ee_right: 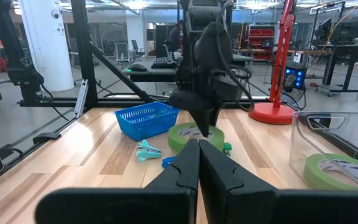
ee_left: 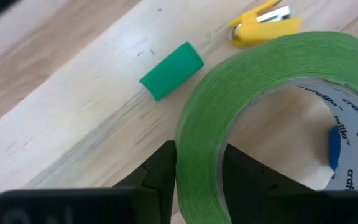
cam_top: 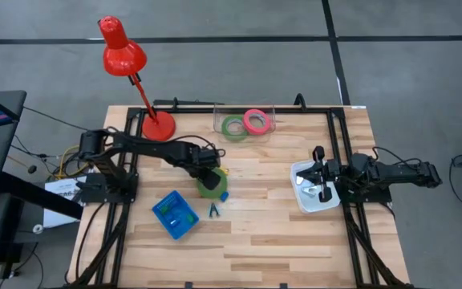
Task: Pick and place Stapler, Stapler remover, tape
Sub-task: Put the green tape into the transparent bin
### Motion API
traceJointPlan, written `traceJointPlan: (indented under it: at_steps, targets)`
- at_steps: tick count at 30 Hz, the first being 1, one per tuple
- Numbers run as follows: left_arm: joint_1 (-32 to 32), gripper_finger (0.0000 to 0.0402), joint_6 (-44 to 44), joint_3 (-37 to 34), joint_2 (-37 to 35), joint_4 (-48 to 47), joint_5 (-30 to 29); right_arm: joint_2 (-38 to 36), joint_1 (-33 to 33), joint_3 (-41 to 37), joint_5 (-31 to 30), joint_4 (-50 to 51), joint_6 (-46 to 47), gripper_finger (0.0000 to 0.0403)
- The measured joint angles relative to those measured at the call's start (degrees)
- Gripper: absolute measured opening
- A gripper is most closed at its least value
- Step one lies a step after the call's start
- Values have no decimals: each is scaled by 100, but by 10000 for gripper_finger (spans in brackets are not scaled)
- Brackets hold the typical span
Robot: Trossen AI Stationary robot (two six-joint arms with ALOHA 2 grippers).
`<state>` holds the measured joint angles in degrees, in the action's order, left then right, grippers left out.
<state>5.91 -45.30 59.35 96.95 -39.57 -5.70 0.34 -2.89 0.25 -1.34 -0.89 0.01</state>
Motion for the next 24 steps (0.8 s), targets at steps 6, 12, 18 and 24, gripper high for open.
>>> traceJointPlan:
  at_steps: [6,12,18,24]
  targets:
    - [0,95,11,-1,-238,-2,0,0,0,0,0,0,0,0]
    - [83,94,393,0,-703,111,-17,0,2,0,0,0,1,0]
    - [401,94,1375,162,-1036,300,-34,0,0,0,0,0,0,0]
    - [802,94,2286,691,-1049,383,-32,0,1,0,0,0,0,0]
